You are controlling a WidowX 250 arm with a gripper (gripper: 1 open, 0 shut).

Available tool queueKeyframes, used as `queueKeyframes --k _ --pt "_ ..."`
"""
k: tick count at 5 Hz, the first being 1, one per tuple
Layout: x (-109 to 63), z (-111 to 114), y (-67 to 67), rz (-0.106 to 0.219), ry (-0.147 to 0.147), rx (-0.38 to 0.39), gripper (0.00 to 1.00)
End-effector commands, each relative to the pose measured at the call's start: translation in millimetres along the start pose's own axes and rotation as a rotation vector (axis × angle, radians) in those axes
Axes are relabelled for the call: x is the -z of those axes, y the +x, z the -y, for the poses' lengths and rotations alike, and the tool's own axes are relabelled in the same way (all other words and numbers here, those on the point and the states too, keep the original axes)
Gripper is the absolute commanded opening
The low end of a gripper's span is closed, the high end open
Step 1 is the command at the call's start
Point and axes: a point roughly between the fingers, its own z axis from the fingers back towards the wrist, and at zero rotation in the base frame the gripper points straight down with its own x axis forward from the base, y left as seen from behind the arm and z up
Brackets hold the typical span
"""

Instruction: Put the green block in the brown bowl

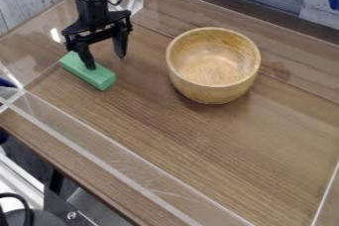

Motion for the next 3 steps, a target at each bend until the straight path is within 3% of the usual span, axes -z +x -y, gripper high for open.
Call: queueKeyframes --k 1,3 --pt "30.3 -20.6 7.5 -0.026 0.048 -0.061 1.00" --pt "30.9 -28.2 10.5 -0.007 0.076 -0.105 1.00"
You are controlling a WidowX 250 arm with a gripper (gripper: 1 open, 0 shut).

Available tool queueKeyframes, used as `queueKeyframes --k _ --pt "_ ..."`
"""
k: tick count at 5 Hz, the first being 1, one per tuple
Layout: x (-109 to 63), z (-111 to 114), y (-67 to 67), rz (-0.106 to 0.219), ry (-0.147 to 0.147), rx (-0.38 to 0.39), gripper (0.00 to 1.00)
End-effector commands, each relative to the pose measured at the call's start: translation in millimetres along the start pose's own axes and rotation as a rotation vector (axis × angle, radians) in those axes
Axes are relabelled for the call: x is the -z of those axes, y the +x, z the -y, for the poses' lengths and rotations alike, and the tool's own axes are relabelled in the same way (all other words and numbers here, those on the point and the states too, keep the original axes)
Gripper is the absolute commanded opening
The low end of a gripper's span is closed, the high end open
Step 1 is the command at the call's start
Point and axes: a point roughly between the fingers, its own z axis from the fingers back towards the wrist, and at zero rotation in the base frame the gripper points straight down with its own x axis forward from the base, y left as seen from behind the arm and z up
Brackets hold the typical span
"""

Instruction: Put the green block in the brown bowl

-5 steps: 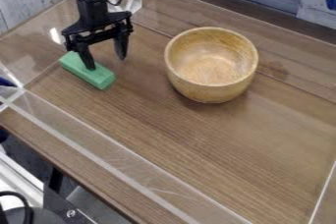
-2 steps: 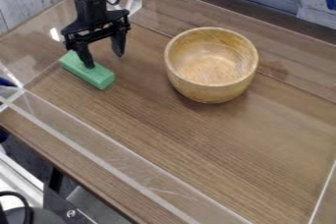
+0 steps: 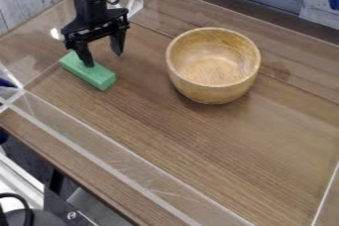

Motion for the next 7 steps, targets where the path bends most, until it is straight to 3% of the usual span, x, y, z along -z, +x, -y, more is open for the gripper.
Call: queueKeyframes --k 1,7 --pt "30.8 -28 2.3 -0.047 0.074 -0.065 1.00" --pt "32.8 -48 2.9 0.009 0.184 -0.147 1.00"
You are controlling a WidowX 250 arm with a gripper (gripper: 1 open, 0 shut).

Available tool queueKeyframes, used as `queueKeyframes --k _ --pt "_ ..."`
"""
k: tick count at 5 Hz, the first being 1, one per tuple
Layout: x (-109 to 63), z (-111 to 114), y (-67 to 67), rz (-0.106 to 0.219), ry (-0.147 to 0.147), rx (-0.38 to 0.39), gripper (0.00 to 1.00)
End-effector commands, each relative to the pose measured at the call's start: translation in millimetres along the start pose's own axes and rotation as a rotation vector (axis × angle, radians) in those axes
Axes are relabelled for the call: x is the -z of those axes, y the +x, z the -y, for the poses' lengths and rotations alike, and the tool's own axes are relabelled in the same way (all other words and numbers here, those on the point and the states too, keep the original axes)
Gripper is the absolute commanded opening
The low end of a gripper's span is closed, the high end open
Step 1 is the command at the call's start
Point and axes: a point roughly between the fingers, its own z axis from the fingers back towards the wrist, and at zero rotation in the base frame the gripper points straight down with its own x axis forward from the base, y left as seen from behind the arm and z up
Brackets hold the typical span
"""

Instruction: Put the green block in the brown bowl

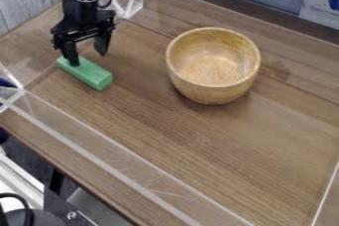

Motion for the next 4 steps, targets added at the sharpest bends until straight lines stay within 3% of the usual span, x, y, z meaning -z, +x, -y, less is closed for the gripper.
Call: queueKeyframes --k 1,2,3,4 --pt "32.0 -29 -11.5 -0.084 0.117 -0.040 1.00" --pt "23.5 -31 -15.4 -0.080 0.139 -0.047 1.00" --pt "16.0 -30 -16.5 -0.085 0.148 -0.046 0.00" --pt "10.4 -29 -15.8 -0.085 0.155 -0.042 0.00"
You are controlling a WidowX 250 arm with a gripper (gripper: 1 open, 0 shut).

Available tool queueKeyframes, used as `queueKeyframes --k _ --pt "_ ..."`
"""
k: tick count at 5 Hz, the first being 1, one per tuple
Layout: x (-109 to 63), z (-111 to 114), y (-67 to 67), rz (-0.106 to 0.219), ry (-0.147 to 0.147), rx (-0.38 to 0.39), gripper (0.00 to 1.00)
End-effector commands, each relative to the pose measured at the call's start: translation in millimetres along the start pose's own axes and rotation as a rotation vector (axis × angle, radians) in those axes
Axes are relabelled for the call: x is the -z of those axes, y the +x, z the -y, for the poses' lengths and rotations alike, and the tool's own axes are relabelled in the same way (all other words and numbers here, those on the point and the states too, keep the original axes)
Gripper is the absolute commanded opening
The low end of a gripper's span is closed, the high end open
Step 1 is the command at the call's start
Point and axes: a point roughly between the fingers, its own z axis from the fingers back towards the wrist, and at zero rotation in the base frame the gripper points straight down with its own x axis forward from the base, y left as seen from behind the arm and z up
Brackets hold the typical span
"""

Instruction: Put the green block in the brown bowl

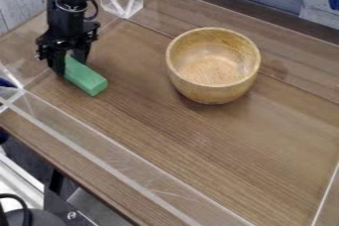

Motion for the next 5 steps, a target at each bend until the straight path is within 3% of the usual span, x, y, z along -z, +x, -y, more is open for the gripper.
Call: queueKeyframes --k 1,5 --pt "-5.7 -2 -8.1 -0.027 0.014 0.048 0.00" --pt "-43.2 6 -16.9 -0.048 -0.019 0.181 0.00"
